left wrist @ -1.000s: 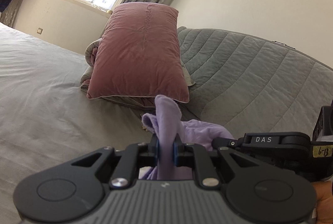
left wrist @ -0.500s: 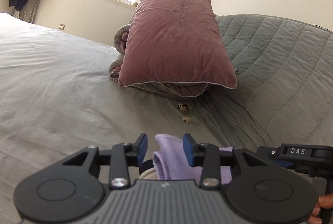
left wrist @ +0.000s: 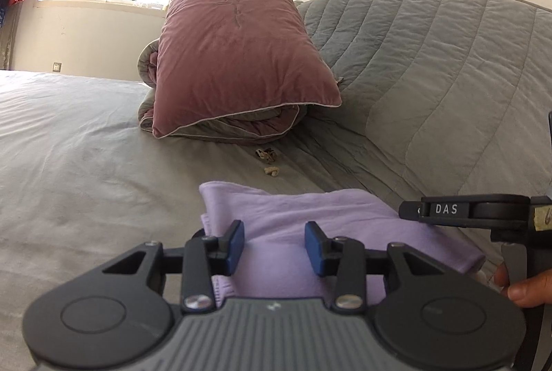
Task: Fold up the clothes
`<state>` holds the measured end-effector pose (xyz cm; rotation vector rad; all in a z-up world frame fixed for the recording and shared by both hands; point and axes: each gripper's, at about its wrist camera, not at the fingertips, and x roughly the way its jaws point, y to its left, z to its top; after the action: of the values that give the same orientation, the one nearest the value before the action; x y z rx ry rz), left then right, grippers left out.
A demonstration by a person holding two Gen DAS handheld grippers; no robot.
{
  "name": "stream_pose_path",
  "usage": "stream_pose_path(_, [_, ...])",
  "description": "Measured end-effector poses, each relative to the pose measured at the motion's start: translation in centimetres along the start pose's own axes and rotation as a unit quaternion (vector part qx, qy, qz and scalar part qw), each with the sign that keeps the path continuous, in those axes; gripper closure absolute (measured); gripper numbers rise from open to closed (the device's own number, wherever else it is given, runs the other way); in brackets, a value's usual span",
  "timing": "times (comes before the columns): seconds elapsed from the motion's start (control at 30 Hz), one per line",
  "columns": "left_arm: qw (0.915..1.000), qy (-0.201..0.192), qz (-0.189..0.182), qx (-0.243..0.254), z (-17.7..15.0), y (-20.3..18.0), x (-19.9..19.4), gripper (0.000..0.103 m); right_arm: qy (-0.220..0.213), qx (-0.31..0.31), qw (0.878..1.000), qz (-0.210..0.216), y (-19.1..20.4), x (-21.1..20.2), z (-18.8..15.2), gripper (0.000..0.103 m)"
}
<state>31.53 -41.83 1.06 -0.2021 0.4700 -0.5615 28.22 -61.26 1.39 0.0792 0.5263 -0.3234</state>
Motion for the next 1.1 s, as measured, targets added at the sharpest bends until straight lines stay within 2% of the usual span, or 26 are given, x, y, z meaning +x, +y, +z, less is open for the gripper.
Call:
stream_pose_path(0.17, [0.9998, 0.015, 0.009, -0.009, 1.7, -0.1, -2.1, 0.053, -0.028, 0.046, 0.999, 0.008, -0.7, -2.9, 0.7, 0.063])
stream_pose_path(0.27, [0.9983, 0.052, 0.025, -0.008, 3.0, 0.2, -3.6, 0.049, -0.043, 0.083, 0.996, 0.015, -0.7, -5.2, 0.6, 0.051])
stream_pose_path(0.4, [0.9933, 0.100, 0.054, 0.021, 4.3, 0.5, -5.4, 0.036, -0.035, 0.107, 0.993, 0.016, 0.5, -7.6, -0.3, 0.050])
stream_pose_path(0.43, [0.9923, 0.106, 0.057, 0.028, 4.4, 0.6, -5.8, 0.032, -0.034, 0.111, 0.993, 0.016, 0.8, -8.2, -0.7, 0.046])
stream_pose_path(0.47, [0.9911, 0.113, 0.059, 0.038, 4.4, 0.7, -6.3, 0.026, -0.037, 0.116, 0.992, 0.014, 1.2, -9.0, -1.2, 0.036])
stream_pose_path(0.53, [0.9888, 0.125, 0.063, 0.053, 4.5, 0.9, -7.2, 0.022, -0.040, 0.130, 0.991, 0.009, 1.9, -10.4, -2.3, 0.022])
stream_pose_path(0.6, [0.9866, 0.130, 0.071, 0.067, 4.4, 1.0, -8.0, 0.018, -0.041, 0.143, 0.989, 0.005, 2.6, -11.8, -3.5, 0.017])
stream_pose_path(0.67, [0.9839, 0.135, 0.081, 0.085, 4.2, 1.0, -8.6, 0.011, -0.041, 0.157, 0.987, -0.002, 3.1, -13.2, -4.5, 0.008])
stream_pose_path(0.7, [0.9815, 0.138, 0.088, 0.099, 4.1, 0.9, -9.0, 0.010, -0.040, 0.163, 0.986, -0.006, 3.3, -13.8, -4.9, 0.000])
stream_pose_path(0.8, [0.9768, 0.146, 0.099, 0.122, 3.8, 0.9, -9.9, 0.001, -0.024, 0.175, 0.984, -0.015, 4.0, -15.4, -5.9, 0.000])
stream_pose_path(1.0, [0.9710, 0.161, 0.107, 0.141, 2.7, 1.1, -11.2, 0.001, 0.003, 0.178, 0.983, -0.036, 5.5, -17.3, -7.4, 0.000])
stream_pose_path(1.1, [0.9661, 0.179, 0.108, 0.152, 1.8, 1.1, -11.0, 0.001, 0.018, 0.154, 0.987, -0.042, 6.3, -17.6, -7.3, 0.000])
